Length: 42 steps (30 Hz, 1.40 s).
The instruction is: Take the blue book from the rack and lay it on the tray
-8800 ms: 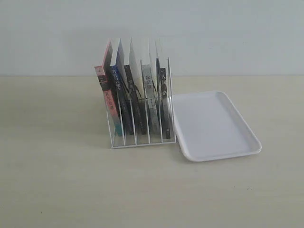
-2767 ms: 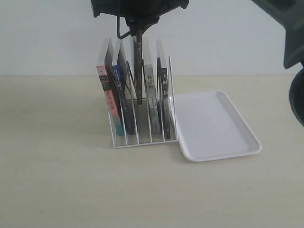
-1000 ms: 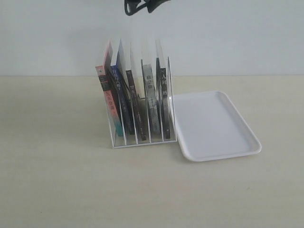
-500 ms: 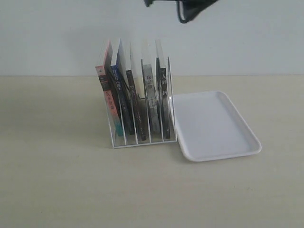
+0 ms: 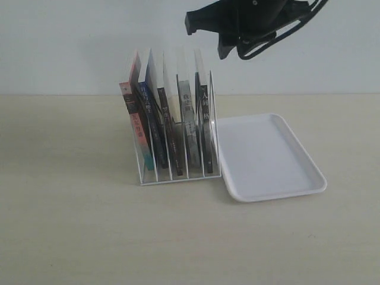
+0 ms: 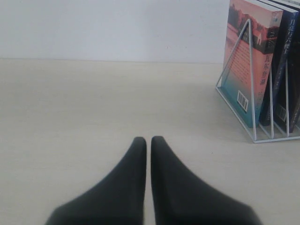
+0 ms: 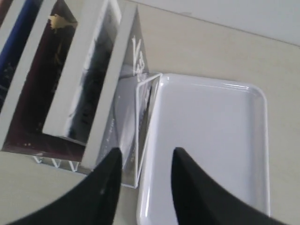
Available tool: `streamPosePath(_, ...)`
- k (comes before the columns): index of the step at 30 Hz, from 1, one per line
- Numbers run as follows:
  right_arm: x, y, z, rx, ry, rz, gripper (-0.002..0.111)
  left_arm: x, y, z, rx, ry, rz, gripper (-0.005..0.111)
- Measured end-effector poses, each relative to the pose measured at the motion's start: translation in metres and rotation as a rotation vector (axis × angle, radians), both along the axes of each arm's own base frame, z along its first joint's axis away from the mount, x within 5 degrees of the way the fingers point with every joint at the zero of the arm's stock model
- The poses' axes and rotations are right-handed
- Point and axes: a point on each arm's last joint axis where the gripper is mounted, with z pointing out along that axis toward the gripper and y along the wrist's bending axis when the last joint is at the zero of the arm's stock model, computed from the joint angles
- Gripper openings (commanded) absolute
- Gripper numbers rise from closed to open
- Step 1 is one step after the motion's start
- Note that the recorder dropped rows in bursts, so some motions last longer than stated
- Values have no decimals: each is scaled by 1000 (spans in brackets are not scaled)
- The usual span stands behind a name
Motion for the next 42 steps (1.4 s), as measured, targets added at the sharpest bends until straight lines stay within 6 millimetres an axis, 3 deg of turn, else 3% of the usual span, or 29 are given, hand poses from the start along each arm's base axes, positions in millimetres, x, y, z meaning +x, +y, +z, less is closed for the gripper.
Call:
streamPosePath(12, 16, 19, -38, 10, 63, 14, 46, 0, 0, 0, 0, 0, 0, 4)
streamPosePath(27, 20, 26, -44, 74, 67, 19, 46, 0, 0, 0, 0, 0, 0, 4)
streamPosePath(35, 28, 32, -67, 46, 112, 15, 46, 0, 0, 0, 0, 0, 0, 4)
streamPosePath(38, 31, 33, -79, 38, 131, -4, 33, 0, 0, 0, 0, 0, 0, 4)
streamPosePath(40, 33, 34, -84, 35, 140, -11, 5, 0, 0, 0, 0, 0, 0, 4)
streamPosePath(42, 34, 33, -85, 18, 135, -11, 0, 0, 0, 0, 0, 0, 0, 4)
